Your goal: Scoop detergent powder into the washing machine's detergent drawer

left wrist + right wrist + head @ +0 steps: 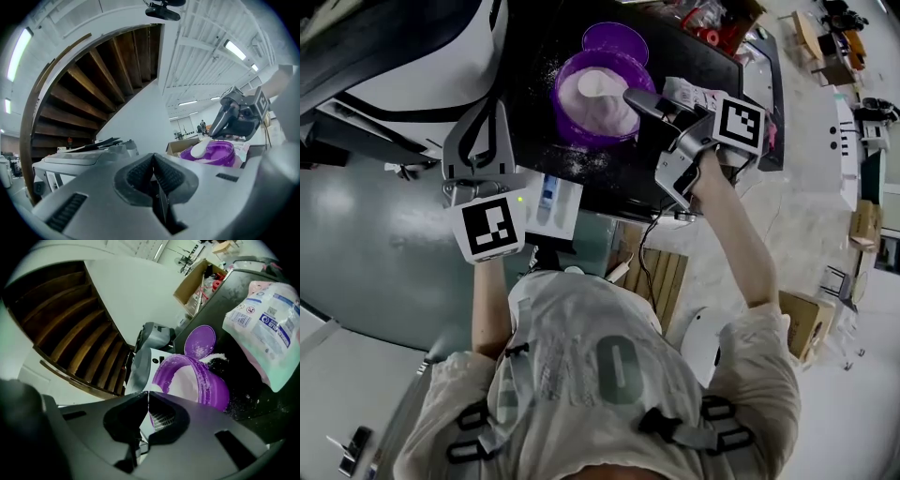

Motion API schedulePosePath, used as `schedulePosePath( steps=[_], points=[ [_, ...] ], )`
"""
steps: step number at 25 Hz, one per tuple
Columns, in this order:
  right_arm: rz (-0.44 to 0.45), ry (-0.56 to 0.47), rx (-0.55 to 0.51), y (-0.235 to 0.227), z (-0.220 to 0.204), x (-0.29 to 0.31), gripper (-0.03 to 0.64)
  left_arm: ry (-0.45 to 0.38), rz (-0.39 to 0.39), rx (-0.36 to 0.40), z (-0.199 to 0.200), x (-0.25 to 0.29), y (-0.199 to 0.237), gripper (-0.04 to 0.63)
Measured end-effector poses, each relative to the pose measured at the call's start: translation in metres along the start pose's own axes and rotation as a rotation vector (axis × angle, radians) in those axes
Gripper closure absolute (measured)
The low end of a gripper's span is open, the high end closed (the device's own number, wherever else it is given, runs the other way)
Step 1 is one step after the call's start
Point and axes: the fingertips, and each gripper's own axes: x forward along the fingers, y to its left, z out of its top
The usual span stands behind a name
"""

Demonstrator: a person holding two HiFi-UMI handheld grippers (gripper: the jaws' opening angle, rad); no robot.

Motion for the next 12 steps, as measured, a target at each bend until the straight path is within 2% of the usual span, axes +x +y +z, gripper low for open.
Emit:
schedulePosePath(
  steps=[6, 12],
  points=[
    [0.091, -0.089, 0.095, 0.004, 0.0, -0.005, 0.606, -0.023, 0.0, 0.026, 0.016, -0.006, -0.004, 0.574],
    [0.173, -0.136, 0.202, 0.005, -0.002, -0.008, 0.606, -0.052, -0.021, 0.012, 0.027, -0.009, -0.016, 0.574]
  ],
)
